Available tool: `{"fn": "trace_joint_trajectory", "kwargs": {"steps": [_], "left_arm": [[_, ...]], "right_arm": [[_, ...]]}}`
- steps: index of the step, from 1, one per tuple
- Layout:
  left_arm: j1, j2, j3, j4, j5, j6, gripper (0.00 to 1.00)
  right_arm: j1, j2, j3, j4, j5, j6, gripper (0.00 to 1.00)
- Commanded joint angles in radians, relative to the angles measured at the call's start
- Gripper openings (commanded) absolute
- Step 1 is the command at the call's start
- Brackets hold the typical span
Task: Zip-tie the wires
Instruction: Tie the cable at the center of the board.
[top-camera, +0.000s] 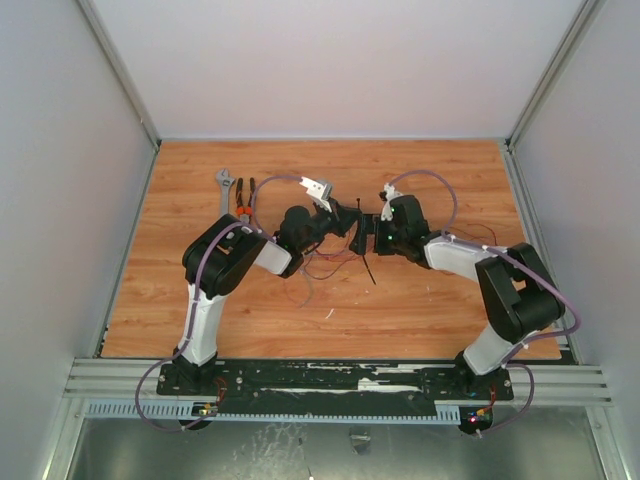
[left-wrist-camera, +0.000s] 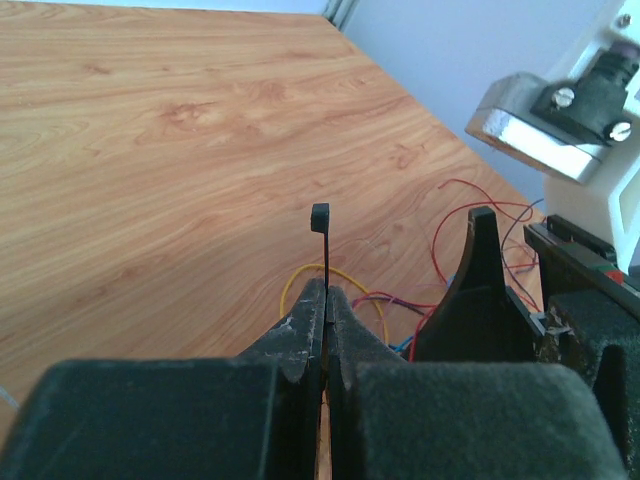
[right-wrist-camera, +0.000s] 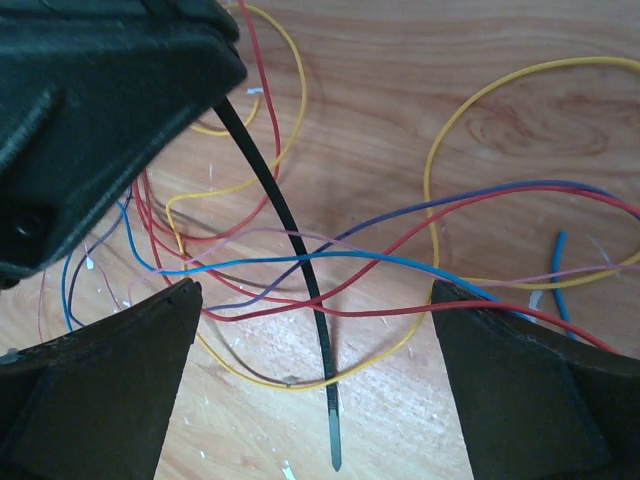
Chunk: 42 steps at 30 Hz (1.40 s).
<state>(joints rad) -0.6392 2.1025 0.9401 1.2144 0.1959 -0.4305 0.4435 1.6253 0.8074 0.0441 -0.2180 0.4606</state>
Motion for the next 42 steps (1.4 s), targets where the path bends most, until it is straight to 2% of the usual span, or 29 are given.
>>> {"fn": "trace_joint_trajectory", "kwargs": {"steps": [1, 7, 20, 31, 42], "left_arm": [[-0.001, -0.015, -0.004, 0.037, -0.009, -0.009, 0.0], [0.003, -0.013, -0.015, 0.014, -0.04, -0.037, 0.0], [0.004, -0.01, -0.007, -0.035, -0.09, -0.045, 0.0], [0.004, -0.015, -0.003, -0.046, -0.081, -0.04, 0.0], [0.004, -0.016, -0.011, -0.046, -0.08, -0.047, 0.0]], "right_arm": [[0.007, 0.016, 0.047, -0.011, -0.003, -0.063, 0.99], [0.009, -0.039, 0.02, -0.041, -0.046, -0.045, 0.99], [0.05, -0.203, -0.158, -0.09, -0.061, -0.001, 0.99], [0.095, -0.1, -0.147, -0.007, -0.04, 0.032, 0.99], [0.1, 0.046, 0.0, -0.005, 0.018, 0.021, 0.99]]}}
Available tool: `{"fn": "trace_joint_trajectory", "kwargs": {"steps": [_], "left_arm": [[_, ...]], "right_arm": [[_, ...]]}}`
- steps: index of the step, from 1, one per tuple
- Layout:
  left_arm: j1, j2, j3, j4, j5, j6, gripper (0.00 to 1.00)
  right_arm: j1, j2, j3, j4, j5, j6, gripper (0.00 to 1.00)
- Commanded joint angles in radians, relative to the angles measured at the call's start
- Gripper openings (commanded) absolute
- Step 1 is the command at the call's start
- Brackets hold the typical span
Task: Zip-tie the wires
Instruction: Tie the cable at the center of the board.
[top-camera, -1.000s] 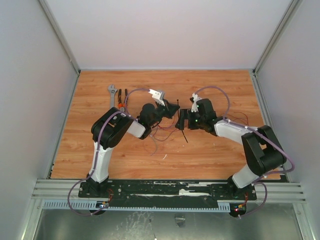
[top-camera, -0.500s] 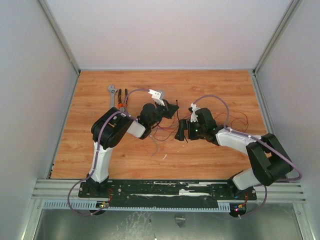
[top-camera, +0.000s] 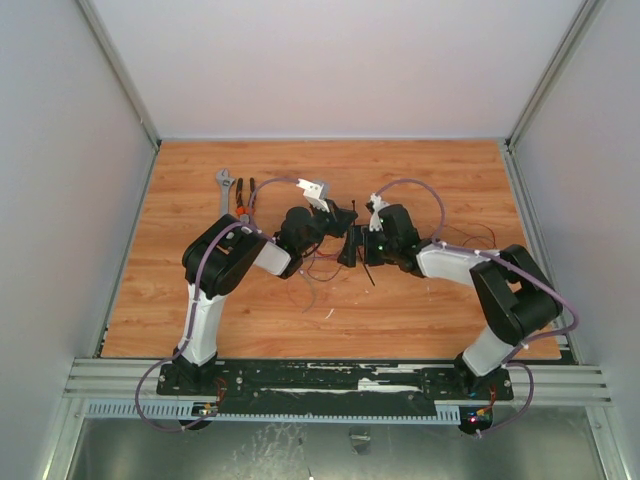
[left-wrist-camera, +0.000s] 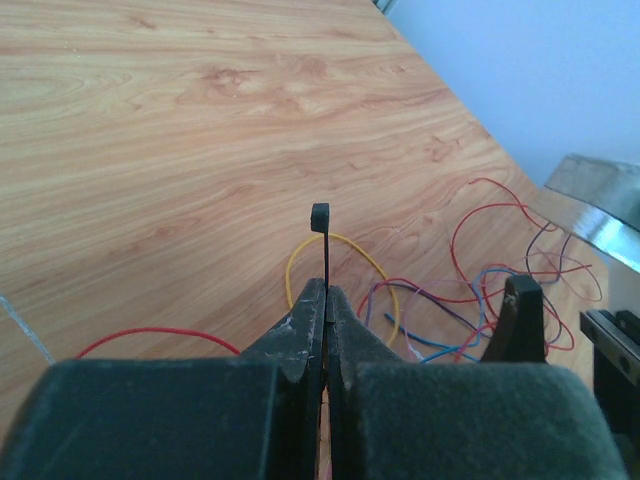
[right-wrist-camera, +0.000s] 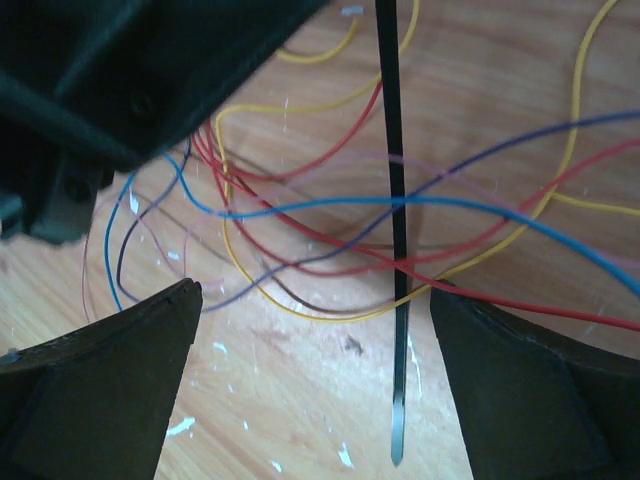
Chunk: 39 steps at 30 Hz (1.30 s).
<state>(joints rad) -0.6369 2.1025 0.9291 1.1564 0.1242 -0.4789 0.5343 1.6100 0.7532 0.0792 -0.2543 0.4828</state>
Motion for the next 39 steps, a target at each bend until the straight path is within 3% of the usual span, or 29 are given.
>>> {"fn": "trace_joint_trajectory", "kwargs": {"steps": [1, 18, 26, 30, 35, 39], "left_arm": [[0.002, -0.018, -0.001, 0.013, -0.009, 0.0, 0.0], [0.011, -0.012, -0.008, 0.012, -0.002, -0.021, 0.0], [0.024, -0.005, -0.004, 0.012, 0.018, -0.036, 0.0], [0.026, -0.004, 0.0, 0.005, 0.02, -0.032, 0.0], [0.029, -0.013, 0.009, -0.01, 0.038, -0.029, 0.0], [0.031, -0.02, 0.018, -0.041, 0.058, -0.028, 0.0]], "right_arm": [[0.01, 0.073, 0.078, -0.045, 0.061, -0.003, 0.99], [0.009, 0.118, 0.143, 0.024, 0.007, -0.009, 0.99], [-0.015, -0.141, 0.0, 0.005, 0.05, -0.127, 0.99], [-0.031, -0.261, -0.022, -0.027, -0.044, -0.248, 0.99], [-0.053, -0.301, 0.01, -0.151, -0.205, -0.359, 0.99], [-0.082, -0.373, -0.004, -0.082, -0.149, -0.418, 0.99]]}}
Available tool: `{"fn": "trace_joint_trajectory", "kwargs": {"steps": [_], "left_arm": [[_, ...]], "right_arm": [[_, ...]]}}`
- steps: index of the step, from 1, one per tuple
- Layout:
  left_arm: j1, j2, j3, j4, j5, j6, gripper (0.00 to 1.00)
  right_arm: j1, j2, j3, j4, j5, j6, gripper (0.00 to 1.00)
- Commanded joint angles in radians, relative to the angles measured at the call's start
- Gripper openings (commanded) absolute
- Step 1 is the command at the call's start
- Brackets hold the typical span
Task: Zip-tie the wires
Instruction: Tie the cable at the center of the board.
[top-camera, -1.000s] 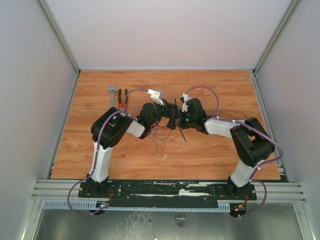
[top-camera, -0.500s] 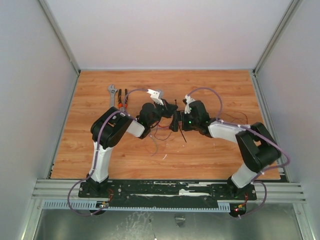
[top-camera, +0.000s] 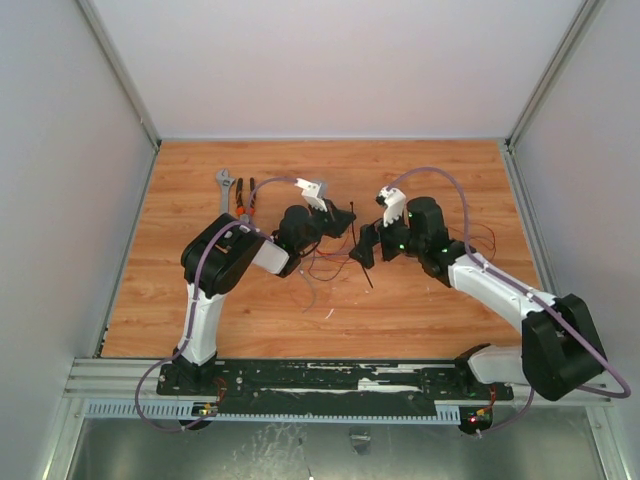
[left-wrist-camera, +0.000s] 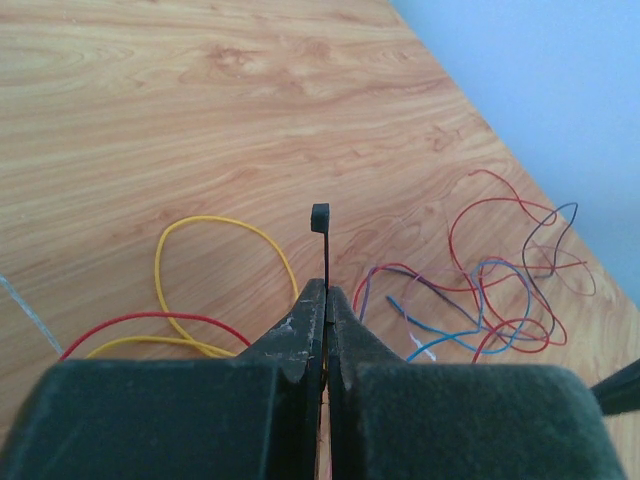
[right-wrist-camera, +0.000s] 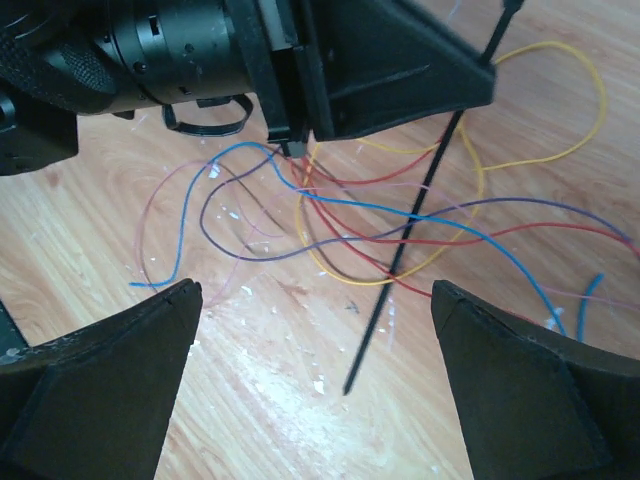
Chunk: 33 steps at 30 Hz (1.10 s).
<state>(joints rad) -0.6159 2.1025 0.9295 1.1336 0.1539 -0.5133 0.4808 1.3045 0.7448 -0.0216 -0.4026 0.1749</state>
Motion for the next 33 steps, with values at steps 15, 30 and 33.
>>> {"fn": "trace_joint_trajectory", "kwargs": {"steps": [15, 30, 33], "left_arm": [[0.025, -0.014, 0.061, -0.063, 0.136, -0.032, 0.0], [0.044, -0.003, 0.112, -0.115, 0.268, -0.074, 0.0], [0.047, 0.002, 0.12, -0.109, 0.276, -0.083, 0.0]], "right_arm": [[-0.003, -0.13, -0.175, 0.185, 0.259, -0.705, 0.99], [0.096, -0.101, -0.237, 0.138, 0.275, -1.001, 0.99], [0.137, -0.098, -0.255, 0.147, 0.292, -1.02, 0.99]]}}
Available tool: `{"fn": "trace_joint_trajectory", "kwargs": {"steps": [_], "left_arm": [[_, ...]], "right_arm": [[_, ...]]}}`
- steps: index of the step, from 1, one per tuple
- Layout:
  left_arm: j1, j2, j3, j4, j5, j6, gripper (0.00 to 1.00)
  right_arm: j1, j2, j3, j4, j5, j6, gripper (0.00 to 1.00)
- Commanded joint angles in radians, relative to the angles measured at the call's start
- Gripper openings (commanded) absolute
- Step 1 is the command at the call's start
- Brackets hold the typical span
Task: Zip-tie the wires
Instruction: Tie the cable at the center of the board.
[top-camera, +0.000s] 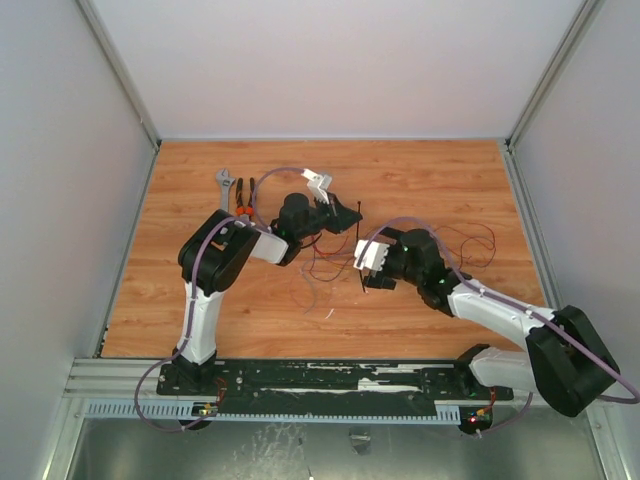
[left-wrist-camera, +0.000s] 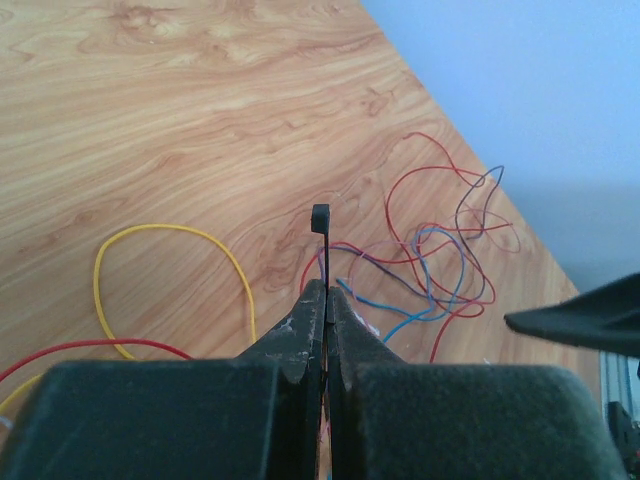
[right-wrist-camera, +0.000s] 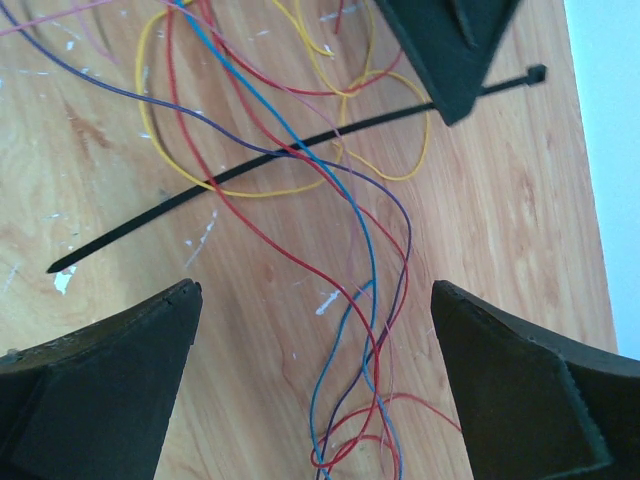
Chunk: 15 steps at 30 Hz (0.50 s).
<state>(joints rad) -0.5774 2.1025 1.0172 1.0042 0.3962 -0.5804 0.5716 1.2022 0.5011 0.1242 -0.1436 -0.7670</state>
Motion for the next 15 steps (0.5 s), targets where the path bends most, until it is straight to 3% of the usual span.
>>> {"fn": "trace_joint_trajectory", "kwargs": {"steps": [1, 15], "left_arm": [[0.009, 0.001, 0.032, 0.02, 0.034, -0.016, 0.0], [0.016, 0.002, 0.039, 0.014, 0.046, -0.024, 0.0]], "right_arm": [[0.06, 0.0, -0.019, 0.011, 0.041, -0.08, 0.99], [0.07, 0.115, -0.057, 0.186, 0.091, -0.175, 0.99]]}}
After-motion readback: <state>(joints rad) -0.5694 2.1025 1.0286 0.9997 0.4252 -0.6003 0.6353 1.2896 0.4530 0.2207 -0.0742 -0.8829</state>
